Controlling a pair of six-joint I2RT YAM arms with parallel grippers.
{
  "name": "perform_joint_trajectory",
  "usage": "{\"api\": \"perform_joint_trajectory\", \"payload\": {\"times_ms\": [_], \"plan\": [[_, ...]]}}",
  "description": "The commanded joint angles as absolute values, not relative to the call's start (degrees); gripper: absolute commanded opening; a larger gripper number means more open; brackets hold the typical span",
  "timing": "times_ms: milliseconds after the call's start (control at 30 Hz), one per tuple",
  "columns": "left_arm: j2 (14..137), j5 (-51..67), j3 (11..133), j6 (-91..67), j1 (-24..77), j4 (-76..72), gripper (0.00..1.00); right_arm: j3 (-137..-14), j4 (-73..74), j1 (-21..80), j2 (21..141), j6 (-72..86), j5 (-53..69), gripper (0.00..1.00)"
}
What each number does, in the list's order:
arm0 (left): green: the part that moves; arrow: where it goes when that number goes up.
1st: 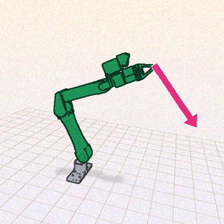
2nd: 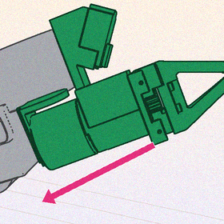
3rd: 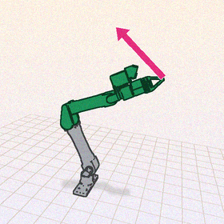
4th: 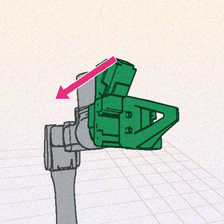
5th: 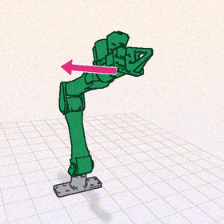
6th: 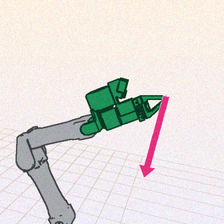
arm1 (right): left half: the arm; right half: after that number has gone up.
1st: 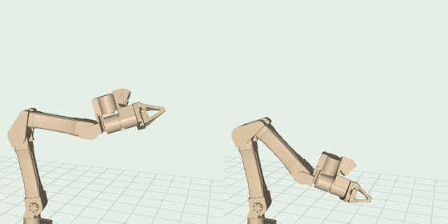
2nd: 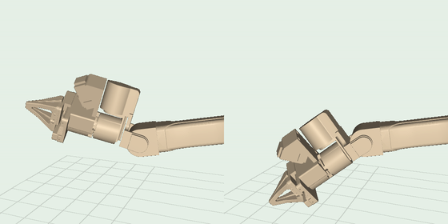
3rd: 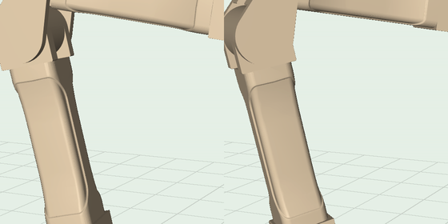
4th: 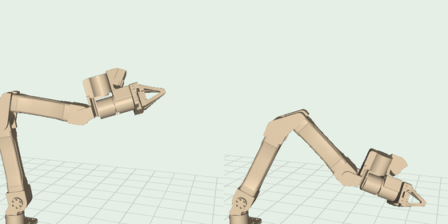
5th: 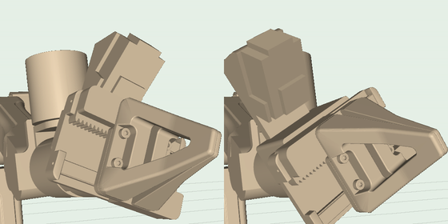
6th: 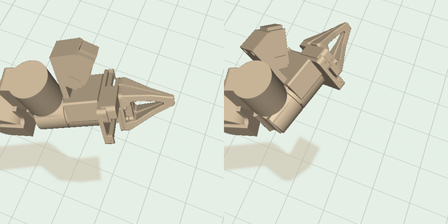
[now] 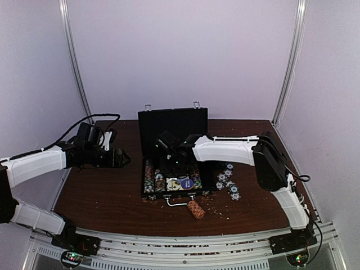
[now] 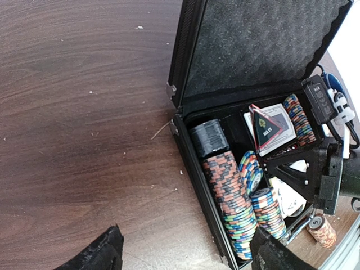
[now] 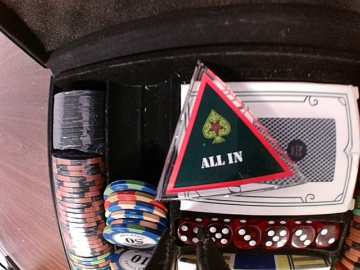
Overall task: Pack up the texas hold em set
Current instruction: Adjust the dice in the slot, then pick up the pile of poker chips from the center of the board.
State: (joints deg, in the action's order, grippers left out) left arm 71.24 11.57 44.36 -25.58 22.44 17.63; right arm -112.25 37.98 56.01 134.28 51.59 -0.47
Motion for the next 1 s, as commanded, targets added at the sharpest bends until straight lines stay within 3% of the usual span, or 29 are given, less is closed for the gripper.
{"api": "perform_joint_trajectory", "payload": {"times_ms": [0,233,500,667,967], "plan": [[69.89,14.59,44.29,-24.50,21.84,14.57,0.80,-110.38,39.34,56.01,127.85,49.66,-4.16,0.16],[71.60,18.75,44.70,-24.91,21.96,12.18,0.78,-94.16,39.74,57.01,112.65,45.51,-7.20,0.37],[72.85,19.23,44.56,-25.75,23.45,9.56,0.78,-71.51,36.24,60.82,94.29,45.34,-2.74,0.60],[74.29,18.80,44.98,-26.83,25.76,8.55,0.77,-66.45,33.24,64.34,94.39,48.35,-0.77,0.65],[74.47,18.72,44.42,-27.36,26.83,8.40,0.77,-69.23,30.90,66.72,103.53,49.49,-0.03,0.68]]}}
